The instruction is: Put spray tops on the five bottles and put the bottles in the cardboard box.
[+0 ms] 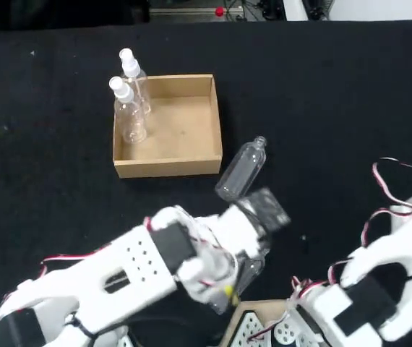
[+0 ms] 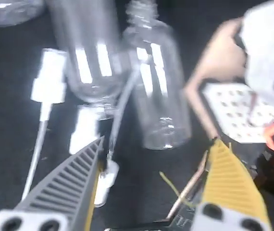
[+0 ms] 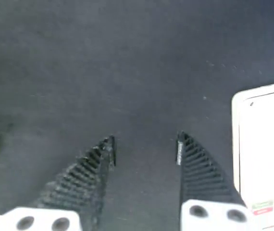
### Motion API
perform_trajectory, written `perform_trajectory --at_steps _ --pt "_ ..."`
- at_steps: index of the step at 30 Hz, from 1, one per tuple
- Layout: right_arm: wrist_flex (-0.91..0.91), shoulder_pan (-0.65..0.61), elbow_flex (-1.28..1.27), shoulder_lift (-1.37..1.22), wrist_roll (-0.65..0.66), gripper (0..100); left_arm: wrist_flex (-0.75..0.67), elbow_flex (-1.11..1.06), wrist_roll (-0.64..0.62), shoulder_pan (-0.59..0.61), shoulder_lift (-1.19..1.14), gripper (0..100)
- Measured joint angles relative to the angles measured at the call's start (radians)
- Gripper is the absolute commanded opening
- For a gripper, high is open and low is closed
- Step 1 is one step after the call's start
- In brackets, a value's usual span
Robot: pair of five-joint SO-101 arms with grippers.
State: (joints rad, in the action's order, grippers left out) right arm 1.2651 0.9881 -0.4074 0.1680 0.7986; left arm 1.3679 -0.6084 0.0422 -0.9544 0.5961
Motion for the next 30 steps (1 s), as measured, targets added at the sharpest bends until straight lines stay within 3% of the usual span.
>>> perform_trajectory --at_steps 11,21,30 --pt "-0.002 0.089 0.121 -0.15 0.029 19.1 -0.107 0.0 -0.017 -0.167 -0.216 32" --pt "-0.002 0.089 0.121 -0.15 0.029 19.1 -0.118 0.063 -0.017 -0.167 -0.4 32" --pt "-0.002 0.089 0.121 -0.15 0.029 19.1 -0.153 0.063 -0.017 -0.058 -0.41 32"
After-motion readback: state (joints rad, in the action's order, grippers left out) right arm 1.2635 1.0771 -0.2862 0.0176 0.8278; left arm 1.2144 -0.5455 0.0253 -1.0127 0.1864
